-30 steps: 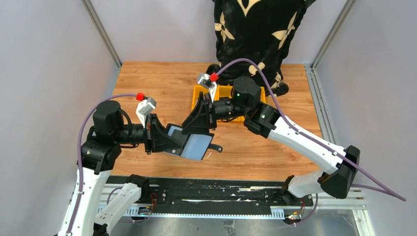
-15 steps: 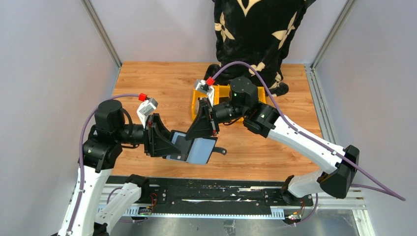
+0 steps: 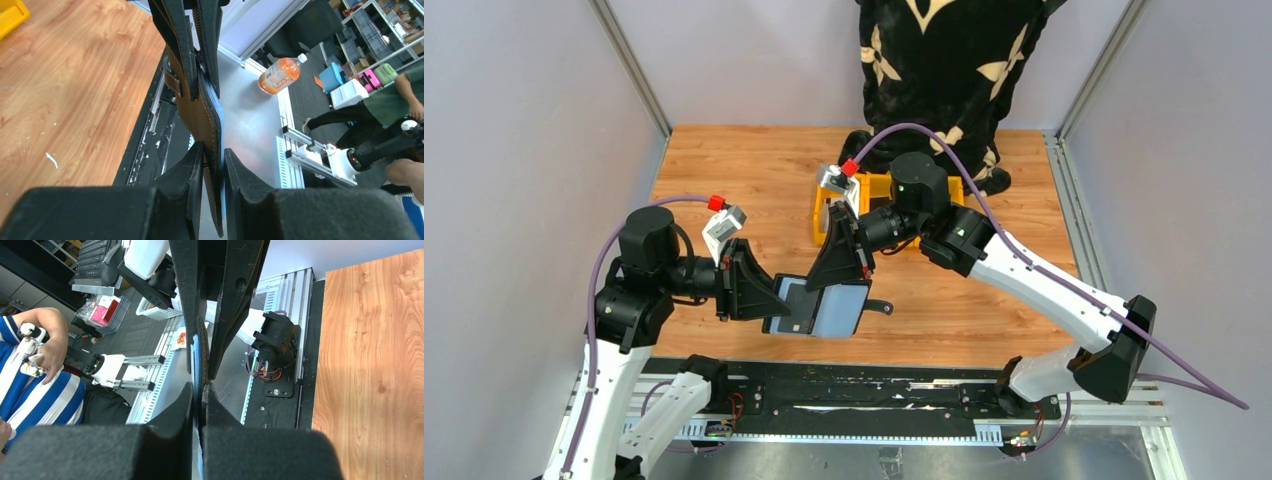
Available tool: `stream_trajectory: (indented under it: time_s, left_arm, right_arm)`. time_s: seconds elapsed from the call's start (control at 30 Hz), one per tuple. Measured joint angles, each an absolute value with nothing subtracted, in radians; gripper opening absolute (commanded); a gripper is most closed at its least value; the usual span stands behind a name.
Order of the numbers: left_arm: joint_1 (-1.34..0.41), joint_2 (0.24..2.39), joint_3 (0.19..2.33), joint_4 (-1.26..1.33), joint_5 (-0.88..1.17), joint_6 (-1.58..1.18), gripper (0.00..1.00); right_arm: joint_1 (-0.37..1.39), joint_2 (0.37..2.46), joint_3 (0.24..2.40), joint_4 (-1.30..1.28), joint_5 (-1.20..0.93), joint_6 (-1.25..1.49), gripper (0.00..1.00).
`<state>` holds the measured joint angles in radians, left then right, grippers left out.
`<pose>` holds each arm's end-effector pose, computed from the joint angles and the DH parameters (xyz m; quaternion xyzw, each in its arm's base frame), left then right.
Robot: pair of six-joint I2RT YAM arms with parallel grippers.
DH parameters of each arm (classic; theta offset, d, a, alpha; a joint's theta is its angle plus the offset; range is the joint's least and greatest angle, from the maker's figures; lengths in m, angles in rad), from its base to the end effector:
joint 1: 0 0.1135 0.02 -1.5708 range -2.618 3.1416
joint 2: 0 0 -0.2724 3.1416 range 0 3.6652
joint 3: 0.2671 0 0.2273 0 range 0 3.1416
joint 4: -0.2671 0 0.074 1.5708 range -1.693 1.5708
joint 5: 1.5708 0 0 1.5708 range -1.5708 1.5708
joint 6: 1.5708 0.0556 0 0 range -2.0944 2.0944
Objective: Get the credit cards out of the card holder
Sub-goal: Remove the credit card from the card holder.
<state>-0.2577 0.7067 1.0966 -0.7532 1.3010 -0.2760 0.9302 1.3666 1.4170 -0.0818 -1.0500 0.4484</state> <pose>0.0597 -0.0711 0.3976 0.3378 0.6582 -0.6000 0.3043 0.1301 0.2552 0.4480 -0.4870 0.5202 0.6608 0.2358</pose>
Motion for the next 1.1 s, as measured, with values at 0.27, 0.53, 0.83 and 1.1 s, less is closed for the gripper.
stream_trajectory:
  time_s: [0.27,0.53,0.83,1.1]
  left_arm:
    - [-0.258,0.706,1.043,-0.751,1.297,-0.276,0.50]
    - [-0.259,0.694,1.024,-0.739,1.347,-0.274,0.07]
    - [-0.259,0.694,1.024,-0.747,1.271,-0.282,0.00]
    - [-0.259,0.659,0.997,-0.619,1.066,-0.439,0.00]
  right_arm:
    - [0.956,1.409,1.435,-0.051,-1.055,0.458,0.00]
    - [0.966,1.419,1.443,-0.041,-1.047,0.460,0.30]
    - [0.902,1.366,1.434,-0.030,-0.873,0.513,0.58]
    - [0.874,1.129,1.300,-0.021,-0.616,0.562,0.51]
